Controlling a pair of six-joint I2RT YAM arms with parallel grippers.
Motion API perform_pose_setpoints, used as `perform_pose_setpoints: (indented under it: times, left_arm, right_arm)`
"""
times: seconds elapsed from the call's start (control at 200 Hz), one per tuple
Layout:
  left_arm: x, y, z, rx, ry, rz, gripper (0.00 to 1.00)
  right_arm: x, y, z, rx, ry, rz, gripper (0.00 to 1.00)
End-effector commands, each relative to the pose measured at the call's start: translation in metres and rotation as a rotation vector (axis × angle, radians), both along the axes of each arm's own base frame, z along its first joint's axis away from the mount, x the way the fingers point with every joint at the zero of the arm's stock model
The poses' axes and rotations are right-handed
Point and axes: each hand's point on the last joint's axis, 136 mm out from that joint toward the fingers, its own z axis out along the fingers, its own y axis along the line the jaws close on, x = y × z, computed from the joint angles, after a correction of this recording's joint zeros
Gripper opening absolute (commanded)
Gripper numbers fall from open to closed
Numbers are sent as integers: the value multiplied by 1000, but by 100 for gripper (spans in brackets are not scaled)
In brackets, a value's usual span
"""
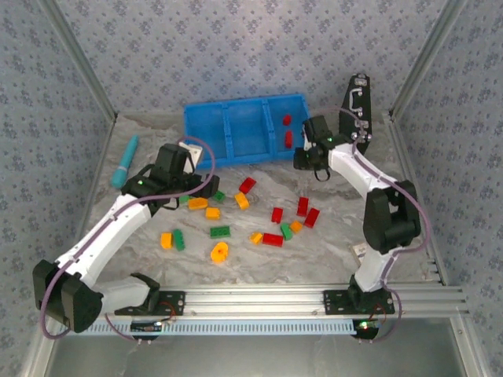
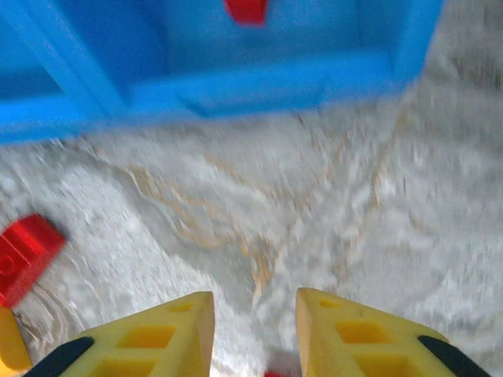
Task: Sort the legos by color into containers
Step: Place the lego in the container, then pick up the lego from the center of the table.
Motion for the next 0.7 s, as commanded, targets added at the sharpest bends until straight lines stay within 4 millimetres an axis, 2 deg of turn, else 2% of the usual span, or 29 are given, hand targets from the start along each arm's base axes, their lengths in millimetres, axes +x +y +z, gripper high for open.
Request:
perform_pose_setpoints:
  times: [0.0, 0.035, 0.06, 0.175, 0.375, 0.495, 0.695]
  left_arm:
    - [3, -9, 7, -28, -15, -42, 100]
    - [4, -9, 8, -32, -15, -41, 100]
    - [3, -9, 8, -32, -15, -41, 100]
    - [3, -9, 10, -38, -20, -36, 100]
    - [-4, -4, 12, -54, -25, -20, 100]
    - [-9, 0, 12, -52, -25, -10, 100]
    - [-13, 3, 14, -50, -29, -7, 100]
  right_arm:
    - [-30, -2, -28, 42, 82, -58, 40]
    - [-34, 0, -27, 63, 82, -65, 42]
    - [-45, -2, -40, 60, 115, -72, 44]
    - [-61, -4, -54, 25, 144, -92, 53]
    - [-70, 1, -75, 39, 188, -90, 61]
    - [-74, 1, -83, 24, 212, -86, 60]
    - [-77, -2, -94, -31, 232, -72, 45]
